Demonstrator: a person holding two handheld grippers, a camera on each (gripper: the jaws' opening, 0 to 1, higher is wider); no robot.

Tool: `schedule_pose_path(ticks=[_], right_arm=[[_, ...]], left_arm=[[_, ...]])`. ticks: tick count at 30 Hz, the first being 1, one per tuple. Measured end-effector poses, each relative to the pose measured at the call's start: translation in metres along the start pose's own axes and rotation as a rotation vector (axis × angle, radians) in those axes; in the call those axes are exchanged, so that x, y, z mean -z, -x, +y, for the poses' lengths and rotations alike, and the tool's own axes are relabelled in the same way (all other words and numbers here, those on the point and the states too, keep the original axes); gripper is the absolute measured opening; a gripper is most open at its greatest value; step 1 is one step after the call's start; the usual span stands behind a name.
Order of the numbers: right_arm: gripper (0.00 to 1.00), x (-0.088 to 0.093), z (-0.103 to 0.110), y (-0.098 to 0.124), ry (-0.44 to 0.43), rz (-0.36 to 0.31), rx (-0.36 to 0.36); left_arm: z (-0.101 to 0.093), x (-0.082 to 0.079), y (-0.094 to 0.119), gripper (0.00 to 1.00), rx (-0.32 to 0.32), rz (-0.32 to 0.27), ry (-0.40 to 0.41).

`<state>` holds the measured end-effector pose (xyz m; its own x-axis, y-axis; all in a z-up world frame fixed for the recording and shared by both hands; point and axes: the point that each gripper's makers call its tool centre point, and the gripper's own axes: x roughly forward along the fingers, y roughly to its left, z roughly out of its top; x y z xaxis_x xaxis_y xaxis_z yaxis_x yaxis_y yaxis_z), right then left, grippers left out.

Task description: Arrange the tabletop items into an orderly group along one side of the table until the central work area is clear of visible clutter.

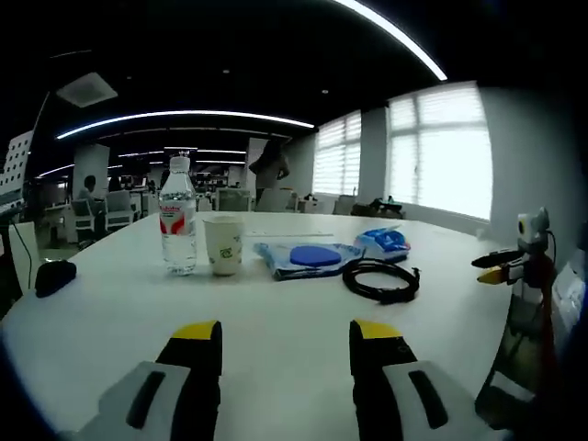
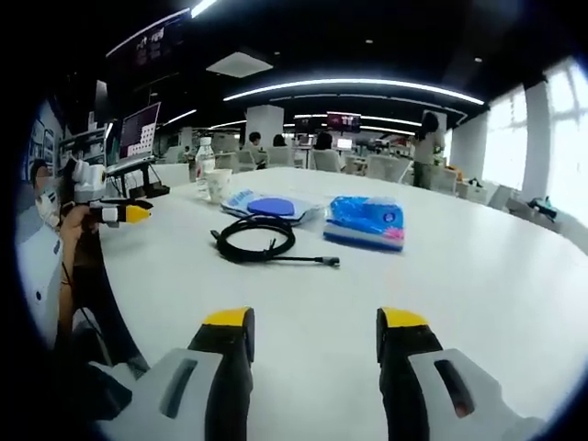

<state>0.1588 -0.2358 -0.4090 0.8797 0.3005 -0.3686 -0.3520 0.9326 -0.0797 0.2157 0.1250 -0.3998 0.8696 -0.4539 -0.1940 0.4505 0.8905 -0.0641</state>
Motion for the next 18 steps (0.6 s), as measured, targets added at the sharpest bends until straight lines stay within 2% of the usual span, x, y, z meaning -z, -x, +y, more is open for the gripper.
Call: schedule_pose_path(ticks=[7, 8, 18], right_arm=[[0.51, -0.0014, 0.0017, 0.0010, 0.019, 0.008, 0.003], [0.51, -0.0023, 0.0023, 0.0014, 0.010, 0.001, 0.004], [0.51, -0.0016, 0.0032, -0.0011, 0.018, 0.011, 0.006]], left_arm=[[0.0010, 0.0045, 0.0006, 0.54, -0.003, 0.015, 0.009], [0.0000, 0.0005, 0.0008, 0.54, 0.013, -0.010, 0.020], [-0.0049, -0.0024, -0.0013, 0.54, 0.036, -0.009, 0.008]])
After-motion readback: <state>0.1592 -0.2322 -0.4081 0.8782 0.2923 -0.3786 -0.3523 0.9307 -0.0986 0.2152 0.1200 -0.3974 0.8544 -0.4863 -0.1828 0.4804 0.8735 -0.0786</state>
